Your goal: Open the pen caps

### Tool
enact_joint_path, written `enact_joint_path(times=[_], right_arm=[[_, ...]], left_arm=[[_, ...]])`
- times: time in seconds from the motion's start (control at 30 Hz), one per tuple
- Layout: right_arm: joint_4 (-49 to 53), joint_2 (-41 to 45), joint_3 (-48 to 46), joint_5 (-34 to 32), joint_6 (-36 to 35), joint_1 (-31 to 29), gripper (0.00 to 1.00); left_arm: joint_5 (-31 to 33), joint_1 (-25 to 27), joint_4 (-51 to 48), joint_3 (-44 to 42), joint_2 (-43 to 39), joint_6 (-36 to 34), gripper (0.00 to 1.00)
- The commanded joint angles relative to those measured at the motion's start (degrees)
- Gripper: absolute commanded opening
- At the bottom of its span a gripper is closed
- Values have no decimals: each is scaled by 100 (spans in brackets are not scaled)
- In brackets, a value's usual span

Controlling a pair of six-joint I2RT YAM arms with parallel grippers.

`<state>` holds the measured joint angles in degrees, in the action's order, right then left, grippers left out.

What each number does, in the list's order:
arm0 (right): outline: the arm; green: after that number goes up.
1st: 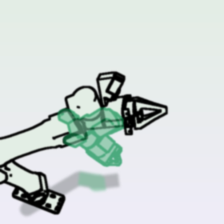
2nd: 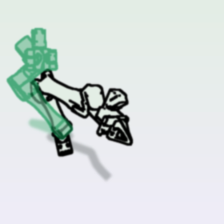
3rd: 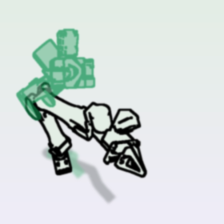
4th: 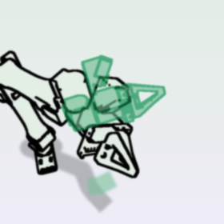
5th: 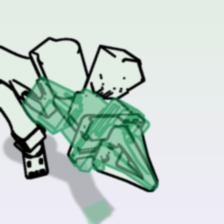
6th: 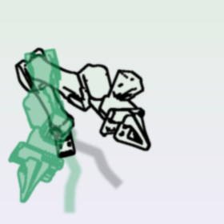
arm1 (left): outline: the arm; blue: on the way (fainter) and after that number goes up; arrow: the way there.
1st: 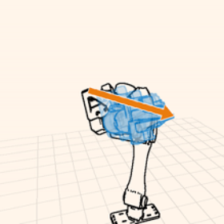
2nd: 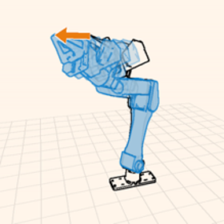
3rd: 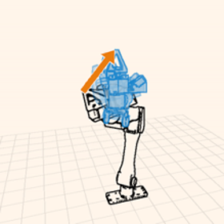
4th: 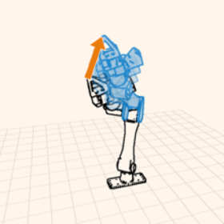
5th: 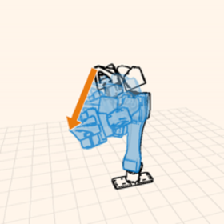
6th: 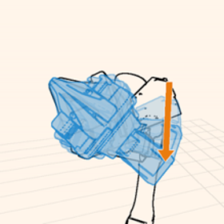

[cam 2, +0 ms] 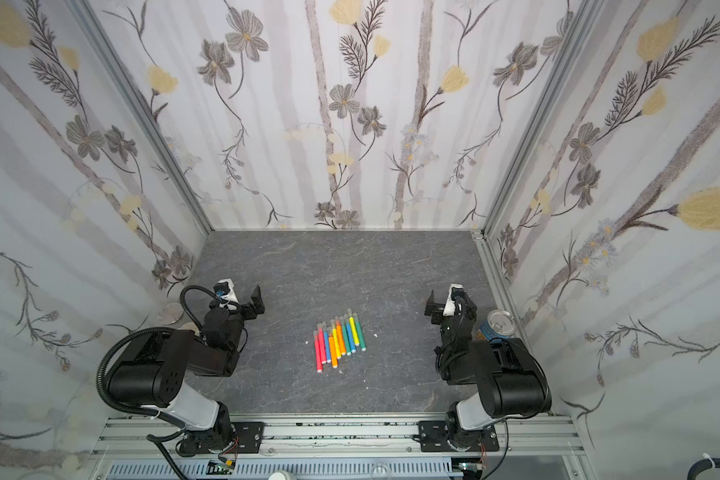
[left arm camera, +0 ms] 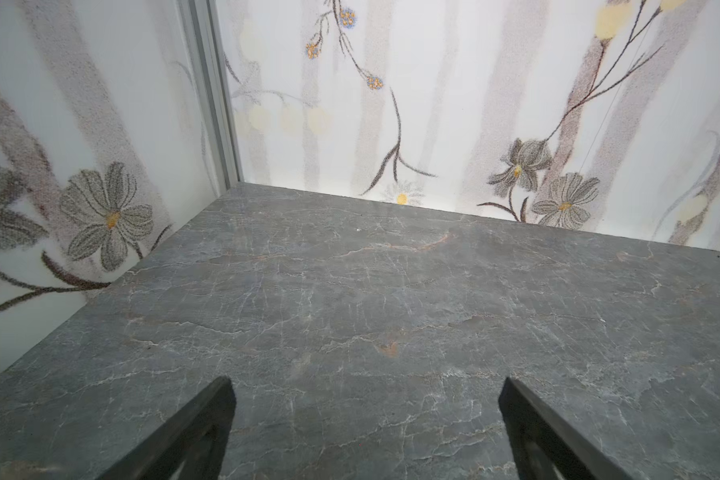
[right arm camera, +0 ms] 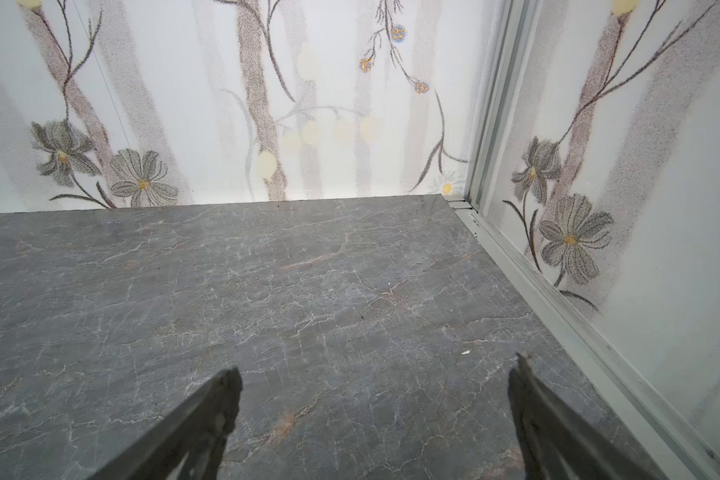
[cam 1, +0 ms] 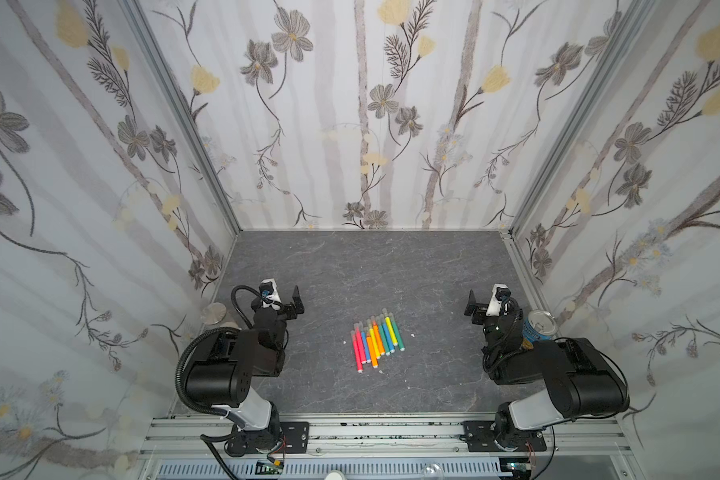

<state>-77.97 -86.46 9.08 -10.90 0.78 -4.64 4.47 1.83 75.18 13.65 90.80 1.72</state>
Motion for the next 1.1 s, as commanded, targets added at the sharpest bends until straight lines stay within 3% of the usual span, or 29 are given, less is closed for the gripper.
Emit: enact_joint_path(times=[0.0, 0.8, 1.07], right_arm=[[-201, -3, 10, -23, -101, -4, 100], [-499, -12, -135, -228, -167, -116, 100], [-178, -10, 24, -80, -91, -24, 100]], left_arm=[[-123, 11, 252, -47, -9, -31, 100], [-139, 11, 218, -38, -8, -40, 100], [-166, -2, 200, -26, -10, -40, 100]])
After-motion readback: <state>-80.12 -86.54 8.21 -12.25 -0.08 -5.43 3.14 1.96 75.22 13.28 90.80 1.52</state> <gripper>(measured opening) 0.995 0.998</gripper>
